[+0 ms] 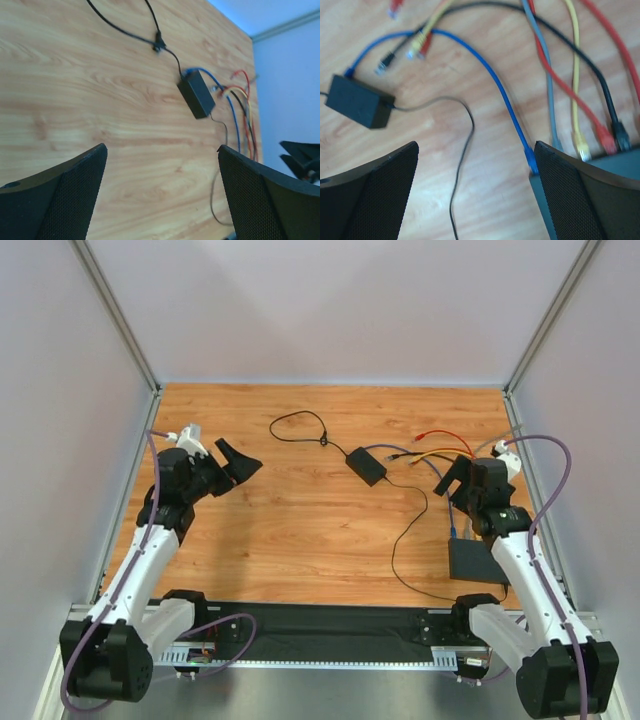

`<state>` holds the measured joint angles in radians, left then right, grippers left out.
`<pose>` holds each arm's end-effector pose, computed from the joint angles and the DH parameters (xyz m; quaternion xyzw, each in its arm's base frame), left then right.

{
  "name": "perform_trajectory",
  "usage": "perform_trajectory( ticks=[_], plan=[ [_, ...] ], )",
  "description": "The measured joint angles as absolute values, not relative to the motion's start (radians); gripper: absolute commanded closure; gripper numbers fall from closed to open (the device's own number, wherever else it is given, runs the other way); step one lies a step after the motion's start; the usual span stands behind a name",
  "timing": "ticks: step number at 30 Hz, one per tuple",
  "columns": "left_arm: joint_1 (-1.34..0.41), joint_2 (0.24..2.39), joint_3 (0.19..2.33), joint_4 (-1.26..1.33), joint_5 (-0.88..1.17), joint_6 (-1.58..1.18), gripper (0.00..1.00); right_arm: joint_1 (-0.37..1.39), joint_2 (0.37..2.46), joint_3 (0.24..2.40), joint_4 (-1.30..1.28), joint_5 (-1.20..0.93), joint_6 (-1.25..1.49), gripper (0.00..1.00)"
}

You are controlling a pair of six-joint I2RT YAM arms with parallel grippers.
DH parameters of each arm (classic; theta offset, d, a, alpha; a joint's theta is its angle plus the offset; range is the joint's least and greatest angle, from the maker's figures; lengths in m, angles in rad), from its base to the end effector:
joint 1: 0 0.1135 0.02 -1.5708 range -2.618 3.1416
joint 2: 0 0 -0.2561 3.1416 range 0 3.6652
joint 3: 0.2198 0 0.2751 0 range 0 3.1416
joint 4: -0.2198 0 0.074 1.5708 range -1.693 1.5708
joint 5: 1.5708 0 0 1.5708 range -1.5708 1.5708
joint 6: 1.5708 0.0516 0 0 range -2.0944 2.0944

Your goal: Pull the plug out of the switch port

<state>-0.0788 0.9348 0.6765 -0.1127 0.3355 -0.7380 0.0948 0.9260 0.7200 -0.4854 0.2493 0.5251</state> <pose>0.2550 -0.0372 0.2644 -0.1742 0.8005 -0.3475 0.4561 0.2368 0.0097 0.2429 0.2434 0.8659 0.0217 0.4366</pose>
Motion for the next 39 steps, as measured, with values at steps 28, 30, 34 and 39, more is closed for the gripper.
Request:
perform_trajectory(
  ticks=[28,30,34,39],
  plan=[
    [-0.712,1.696,1.11,0.376,0.672,-0.958,0.55,-0.38,0.874,0.743,-1.0,0.033,0.717,0.24],
    [-0.76,1.817,1.189,0.398,0.675,-0.983,0.57,-0.397,0.883,0.743,-1.004,0.029,0.723,0.29],
    [-0.83,2.019,1.326,0.432,0.683,-1.039,0.57,-0.405,0.903,0.743,-1.005,0.026,0.738,0.3],
    [-0.898,2.161,1.457,0.398,0.663,-1.06,0.41,-0.409,0.922,0.743,-1.003,0.038,0.741,0.29]
  ],
)
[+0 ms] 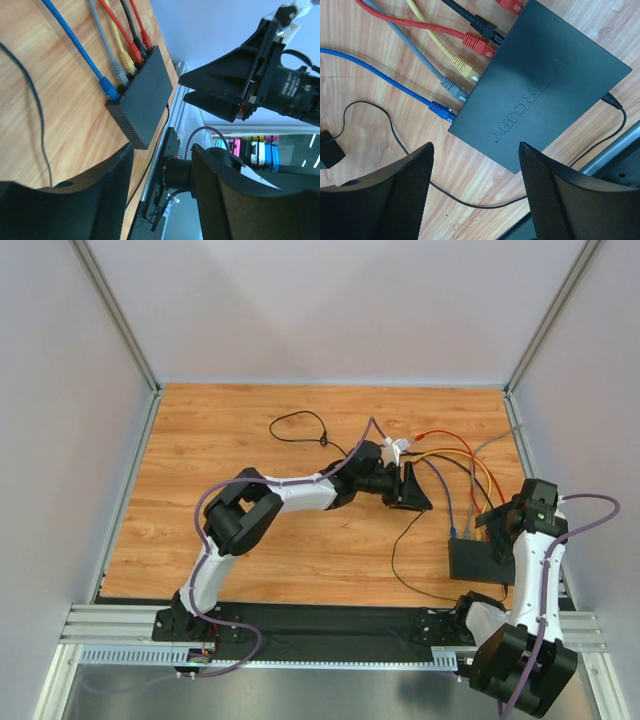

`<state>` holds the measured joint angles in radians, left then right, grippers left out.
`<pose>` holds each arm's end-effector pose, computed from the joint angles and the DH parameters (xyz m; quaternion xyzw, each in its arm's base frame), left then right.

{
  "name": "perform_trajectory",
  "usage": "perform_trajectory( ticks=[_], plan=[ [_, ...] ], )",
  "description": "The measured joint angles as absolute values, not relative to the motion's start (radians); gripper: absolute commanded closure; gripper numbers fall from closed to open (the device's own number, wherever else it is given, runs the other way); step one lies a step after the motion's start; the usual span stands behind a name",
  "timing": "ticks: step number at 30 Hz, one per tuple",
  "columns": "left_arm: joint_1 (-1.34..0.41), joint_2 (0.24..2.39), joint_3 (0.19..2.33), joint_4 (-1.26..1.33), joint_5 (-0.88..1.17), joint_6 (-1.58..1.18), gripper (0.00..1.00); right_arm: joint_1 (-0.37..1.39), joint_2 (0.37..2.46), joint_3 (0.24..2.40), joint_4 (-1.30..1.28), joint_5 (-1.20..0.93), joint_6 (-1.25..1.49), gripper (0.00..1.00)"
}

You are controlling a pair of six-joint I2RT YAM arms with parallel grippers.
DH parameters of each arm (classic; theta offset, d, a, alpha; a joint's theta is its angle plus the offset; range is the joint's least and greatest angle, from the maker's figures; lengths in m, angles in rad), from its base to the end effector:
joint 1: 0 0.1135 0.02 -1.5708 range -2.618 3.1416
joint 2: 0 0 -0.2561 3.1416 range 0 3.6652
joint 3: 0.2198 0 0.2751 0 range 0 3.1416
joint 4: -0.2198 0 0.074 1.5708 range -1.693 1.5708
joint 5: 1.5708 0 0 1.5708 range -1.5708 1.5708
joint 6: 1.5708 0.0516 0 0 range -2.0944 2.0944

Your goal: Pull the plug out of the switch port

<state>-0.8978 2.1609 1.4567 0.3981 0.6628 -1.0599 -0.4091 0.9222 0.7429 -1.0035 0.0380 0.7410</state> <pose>0.2964 -0.4227 0.1636 0.1299 0.7758 -0.6102 0.0940 0.1714 -0.0765 0.2125 0.5367 0.8213 0.0135 0.1932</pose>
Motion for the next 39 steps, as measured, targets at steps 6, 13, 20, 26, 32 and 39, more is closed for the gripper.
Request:
perform_trajectory(
  ticks=[6,13,20,26,32,39],
  plan=[
    [-0.97,2.215,1.534,0.327,0.583,-1.075,0.56,-0.409,0.932,0.738,-0.993,0.058,0.748,0.27],
    [-1.038,2.234,1.575,0.278,0.434,-1.076,0.54,-0.409,0.947,0.738,-0.987,0.068,0.742,0.23],
    [-1.058,2.237,1.588,0.193,0.363,-1.006,0.32,-0.409,0.982,0.746,-0.987,0.069,0.721,0.22],
    [-1.062,2.258,1.694,0.114,0.357,-0.919,0.0,-0.409,0.982,0.748,-0.986,0.068,0.713,0.21],
    [-1.079,2.234,1.638,0.073,0.267,-0.792,0.0,-0.409,0.982,0.751,-0.986,0.063,0.708,0.21],
    [-1.11,2.064,1.468,0.031,0.118,-0.626,0.0,-0.409,0.979,0.753,-0.986,0.051,0.706,0.2]
  ],
)
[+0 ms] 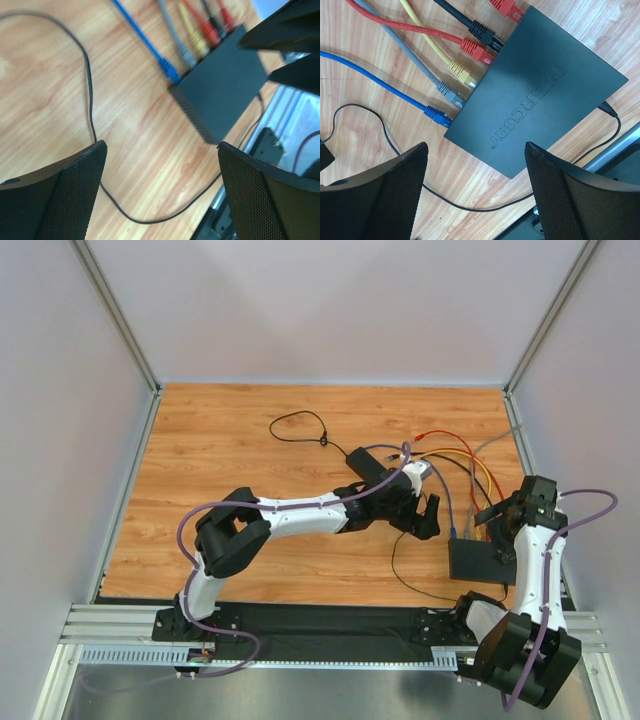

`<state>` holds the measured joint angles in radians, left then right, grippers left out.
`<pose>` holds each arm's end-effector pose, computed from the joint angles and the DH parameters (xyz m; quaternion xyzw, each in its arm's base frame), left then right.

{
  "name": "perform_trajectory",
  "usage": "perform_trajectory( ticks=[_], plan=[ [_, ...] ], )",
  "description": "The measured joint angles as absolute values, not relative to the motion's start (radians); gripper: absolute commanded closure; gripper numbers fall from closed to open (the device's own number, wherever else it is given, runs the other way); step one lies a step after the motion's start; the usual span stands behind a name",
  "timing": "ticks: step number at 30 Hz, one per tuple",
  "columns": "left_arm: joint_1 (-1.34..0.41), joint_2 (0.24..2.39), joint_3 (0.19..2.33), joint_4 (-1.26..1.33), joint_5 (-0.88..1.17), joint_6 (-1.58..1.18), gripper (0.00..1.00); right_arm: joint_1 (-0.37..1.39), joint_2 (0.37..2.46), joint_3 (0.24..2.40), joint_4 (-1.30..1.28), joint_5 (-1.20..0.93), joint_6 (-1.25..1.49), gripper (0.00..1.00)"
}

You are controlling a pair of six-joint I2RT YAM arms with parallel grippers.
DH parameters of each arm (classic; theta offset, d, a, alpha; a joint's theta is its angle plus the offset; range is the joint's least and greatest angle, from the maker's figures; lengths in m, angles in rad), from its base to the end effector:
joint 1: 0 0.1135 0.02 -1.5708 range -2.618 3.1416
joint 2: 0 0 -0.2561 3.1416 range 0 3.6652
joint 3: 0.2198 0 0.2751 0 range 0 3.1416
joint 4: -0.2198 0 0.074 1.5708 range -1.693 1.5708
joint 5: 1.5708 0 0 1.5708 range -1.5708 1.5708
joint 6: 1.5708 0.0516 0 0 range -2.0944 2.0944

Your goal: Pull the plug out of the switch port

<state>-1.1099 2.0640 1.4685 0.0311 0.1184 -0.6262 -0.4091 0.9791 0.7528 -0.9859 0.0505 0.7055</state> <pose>0.2182 -0.4532 0.1711 0.2372 0.8422 -0.4008 0.2716 0.1791 -0.0805 0.2067 0.5241 0.8324 0.0018 0.1800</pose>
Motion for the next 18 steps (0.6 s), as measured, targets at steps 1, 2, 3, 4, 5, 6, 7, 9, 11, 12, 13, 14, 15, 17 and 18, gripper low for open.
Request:
perform_trajectory(
  ticks=[1,2,3,4,5,6,7,9,11,12,13,14,15,17,18],
  plan=[
    [-1.111,2.047,1.471,0.028,0.11,-0.624,0.0,-0.409,0.978,0.753,-0.986,0.05,0.706,0.2],
    [-1.111,2.039,1.487,0.022,0.107,-0.624,0.0,-0.409,0.977,0.753,-0.986,0.049,0.706,0.2],
    [-1.111,2.038,1.505,0.024,0.112,-0.627,0.0,-0.409,0.975,0.753,-0.986,0.048,0.706,0.2],
    [-1.111,2.041,1.527,0.027,0.127,-0.632,0.0,-0.409,0.972,0.753,-0.985,0.047,0.706,0.2],
    [-1.11,2.045,1.548,0.029,0.14,-0.639,0.01,-0.409,0.97,0.753,-0.985,0.047,0.706,0.2],
    [-1.108,2.054,1.574,0.029,0.159,-0.653,0.07,-0.409,0.966,0.753,-0.985,0.047,0.705,0.2],
    [-1.106,2.07,1.607,0.024,0.179,-0.679,0.11,-0.409,0.965,0.753,-0.986,0.049,0.704,0.19],
    [-1.102,2.111,1.672,0.022,0.223,-0.729,0.23,-0.409,0.963,0.754,-0.988,0.054,0.7,0.19],
    [-1.094,2.159,1.718,0.04,0.287,-0.822,0.29,-0.409,0.963,0.755,-0.989,0.064,0.695,0.19],
    [-1.09,2.177,1.723,0.051,0.312,-0.861,0.29,-0.409,0.961,0.755,-0.99,0.068,0.692,0.19],
    [-1.087,2.194,1.723,0.056,0.332,-0.901,0.3,-0.409,0.959,0.755,-0.99,0.07,0.691,0.19],
    [-1.084,2.212,1.722,0.054,0.347,-0.941,0.3,-0.409,0.958,0.755,-0.989,0.071,0.69,0.19],
    [-1.084,2.23,1.722,0.05,0.358,-0.975,0.3,-0.409,0.955,0.755,-0.989,0.073,0.69,0.19],
    [-1.079,2.252,1.722,0.028,0.359,-1.026,0.3,-0.409,0.949,0.754,-0.989,0.08,0.691,0.19],
    [-1.078,2.26,1.722,0.016,0.356,-1.057,0.33,-0.409,0.946,0.754,-0.989,0.086,0.691,0.2]
  ],
)
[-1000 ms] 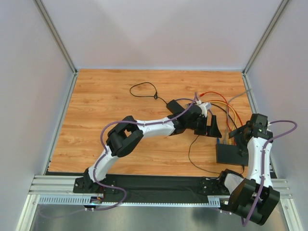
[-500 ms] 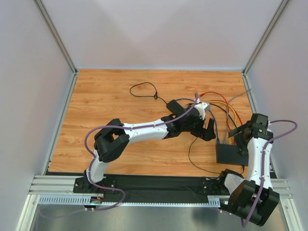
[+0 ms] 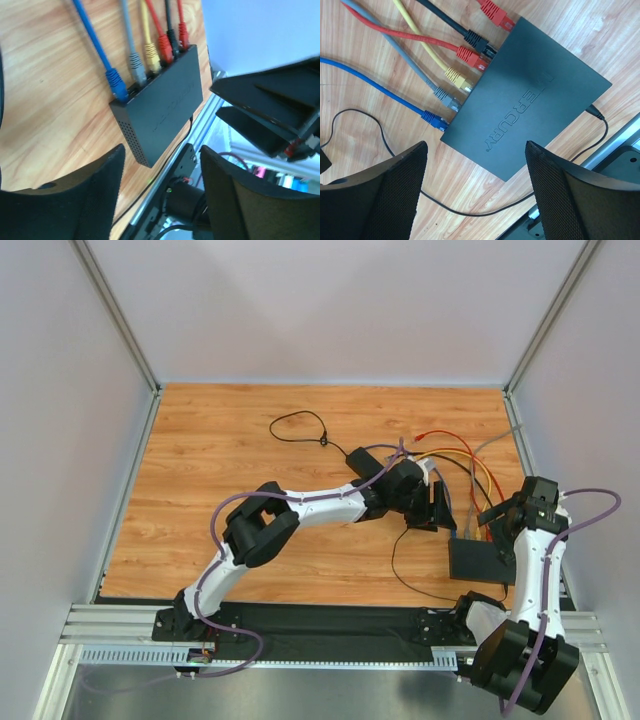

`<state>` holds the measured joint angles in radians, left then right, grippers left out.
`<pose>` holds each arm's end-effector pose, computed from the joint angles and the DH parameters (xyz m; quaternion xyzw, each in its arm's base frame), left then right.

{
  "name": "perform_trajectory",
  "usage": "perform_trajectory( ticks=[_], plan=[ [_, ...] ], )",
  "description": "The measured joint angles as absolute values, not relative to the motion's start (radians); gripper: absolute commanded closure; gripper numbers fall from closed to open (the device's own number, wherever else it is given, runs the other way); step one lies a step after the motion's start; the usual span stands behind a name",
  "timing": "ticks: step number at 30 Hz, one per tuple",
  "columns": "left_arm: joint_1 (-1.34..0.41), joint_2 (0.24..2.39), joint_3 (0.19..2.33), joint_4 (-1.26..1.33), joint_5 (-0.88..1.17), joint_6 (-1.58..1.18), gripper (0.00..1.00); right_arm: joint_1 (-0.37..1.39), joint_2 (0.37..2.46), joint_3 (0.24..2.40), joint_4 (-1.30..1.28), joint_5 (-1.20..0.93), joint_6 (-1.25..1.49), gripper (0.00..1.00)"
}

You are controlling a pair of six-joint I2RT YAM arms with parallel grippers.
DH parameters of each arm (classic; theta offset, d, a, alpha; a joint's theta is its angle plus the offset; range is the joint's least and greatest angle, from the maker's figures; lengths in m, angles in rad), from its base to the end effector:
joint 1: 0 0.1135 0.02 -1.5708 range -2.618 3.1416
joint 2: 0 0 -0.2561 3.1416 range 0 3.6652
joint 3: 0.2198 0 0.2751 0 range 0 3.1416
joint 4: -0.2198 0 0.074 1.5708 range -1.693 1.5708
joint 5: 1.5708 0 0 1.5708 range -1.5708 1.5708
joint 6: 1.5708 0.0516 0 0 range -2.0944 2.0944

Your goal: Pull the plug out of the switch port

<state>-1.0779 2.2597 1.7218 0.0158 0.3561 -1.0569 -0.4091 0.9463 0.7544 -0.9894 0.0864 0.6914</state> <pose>0.2445 -0.4932 0.1641 0.0976 0.8510 -0.5056 0.1034 0.1752 -0.0808 0.2129 0.5197 0.8311 -0.0148 0.1974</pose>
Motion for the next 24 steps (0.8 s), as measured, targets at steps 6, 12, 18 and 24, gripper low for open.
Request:
perform_trajectory(
  ticks=[6,12,18,24],
  plan=[
    [-1.077,2.28,1.758,-0.033,0.342,-1.188,0.36,-0.409,0.959,0.754,-0.99,0.12,0.71,0.22],
    [-1.074,2.341,1.806,-0.033,0.34,-1.287,0.47,-0.409,0.97,0.752,-0.989,0.162,0.719,0.25],
    [-1.069,2.385,1.81,-0.05,0.34,-1.293,0.47,-0.409,0.989,0.755,-0.986,0.217,0.718,0.24],
    [-1.064,2.374,1.785,-0.079,0.307,-1.229,0.46,-0.445,1.062,0.798,-0.974,0.288,0.714,0.16]
  ],
)
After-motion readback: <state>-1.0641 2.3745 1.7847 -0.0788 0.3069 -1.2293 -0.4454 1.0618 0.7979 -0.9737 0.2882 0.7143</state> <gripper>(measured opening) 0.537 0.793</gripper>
